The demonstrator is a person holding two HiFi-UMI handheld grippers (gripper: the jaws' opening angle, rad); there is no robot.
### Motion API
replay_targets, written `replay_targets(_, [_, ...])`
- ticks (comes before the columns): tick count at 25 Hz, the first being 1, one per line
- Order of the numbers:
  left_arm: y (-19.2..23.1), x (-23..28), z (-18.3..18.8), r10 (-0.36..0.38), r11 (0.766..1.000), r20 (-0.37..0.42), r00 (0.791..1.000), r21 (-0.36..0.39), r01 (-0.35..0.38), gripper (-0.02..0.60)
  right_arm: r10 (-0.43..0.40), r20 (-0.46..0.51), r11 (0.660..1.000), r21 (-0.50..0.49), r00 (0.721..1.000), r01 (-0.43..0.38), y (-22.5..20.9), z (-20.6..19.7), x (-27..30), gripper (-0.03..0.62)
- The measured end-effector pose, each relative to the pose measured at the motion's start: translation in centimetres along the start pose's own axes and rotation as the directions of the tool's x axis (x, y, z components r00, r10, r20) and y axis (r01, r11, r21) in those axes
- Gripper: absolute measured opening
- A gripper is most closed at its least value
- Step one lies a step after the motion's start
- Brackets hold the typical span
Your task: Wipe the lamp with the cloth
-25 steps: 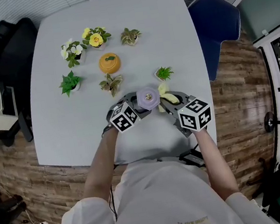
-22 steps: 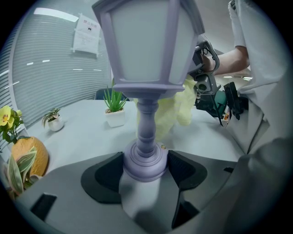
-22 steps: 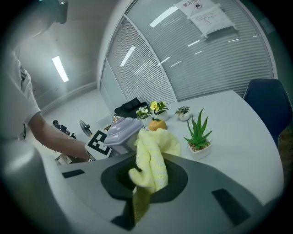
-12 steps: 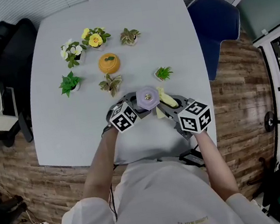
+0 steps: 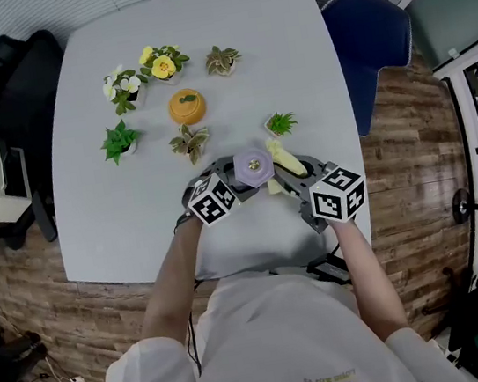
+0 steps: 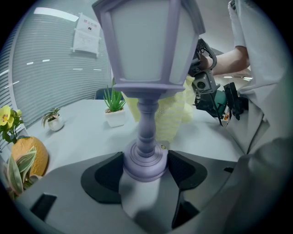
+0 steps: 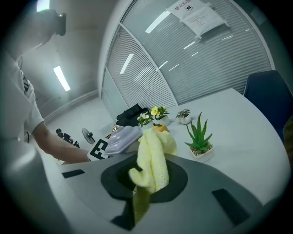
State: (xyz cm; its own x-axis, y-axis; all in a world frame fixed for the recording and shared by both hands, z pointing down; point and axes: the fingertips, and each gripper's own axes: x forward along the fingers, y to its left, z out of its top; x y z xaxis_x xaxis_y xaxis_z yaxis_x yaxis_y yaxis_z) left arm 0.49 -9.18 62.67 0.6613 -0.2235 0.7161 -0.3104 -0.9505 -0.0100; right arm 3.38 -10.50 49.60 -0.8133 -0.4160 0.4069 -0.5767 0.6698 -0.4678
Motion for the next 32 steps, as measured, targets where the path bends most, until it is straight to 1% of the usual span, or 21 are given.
replay_targets(3, [0.0,0.0,0.0,0.000,1.000,0.002,1.000,0.001,0.000,0.304,-0.003,0.004,1.000,0.002,1.000,0.003,-0.3,0.2,0.2,0.031])
replay_targets(5, [0.0,0.0,0.0,0.001,1.000,0.002,1.000,0.002,-0.001,0.304,0.003,0.014,1.000,0.022,1.000,-0.004,-0.5,0.3,0.3,0.031])
replay_targets(9, [-0.1,0.0,0.0,0.001,1.000,0.001,1.000,0.002,-0.001,0.304,0.040,0.032,0.996,0.078,0.999,-0.042,-0.8,0.6,0.5,0.031])
replay_targets(15, [0.0,0.0,0.0,-0.001,1.000,0.001,1.000,0.000,0.001,0.304,0.056,0.061,0.990,0.125,0.997,-0.063,-1.4,1.2,0.9,0.031])
replay_targets(20, [0.0,0.0,0.0,-0.001,1.000,0.001,1.000,0.000,0.001,0.304,0.091,0.099,0.980,0.170,0.991,-0.107,-1.8,2.2,1.2,0.031])
replay_targets(26, [0.0,0.0,0.0,-0.001,1.000,0.001,1.000,0.002,0.001,0.304,0.146,0.109,0.968,0.191,0.983,-0.164,-2.0,2.9,1.8,0.031])
replay_targets(32, [0.0,0.0,-0.1,-0.001,1.000,-0.001,1.000,0.001,0.001,0.304,0.183,0.090,0.964,0.179,0.979,-0.196,-2.0,3.0,2.4,0.031])
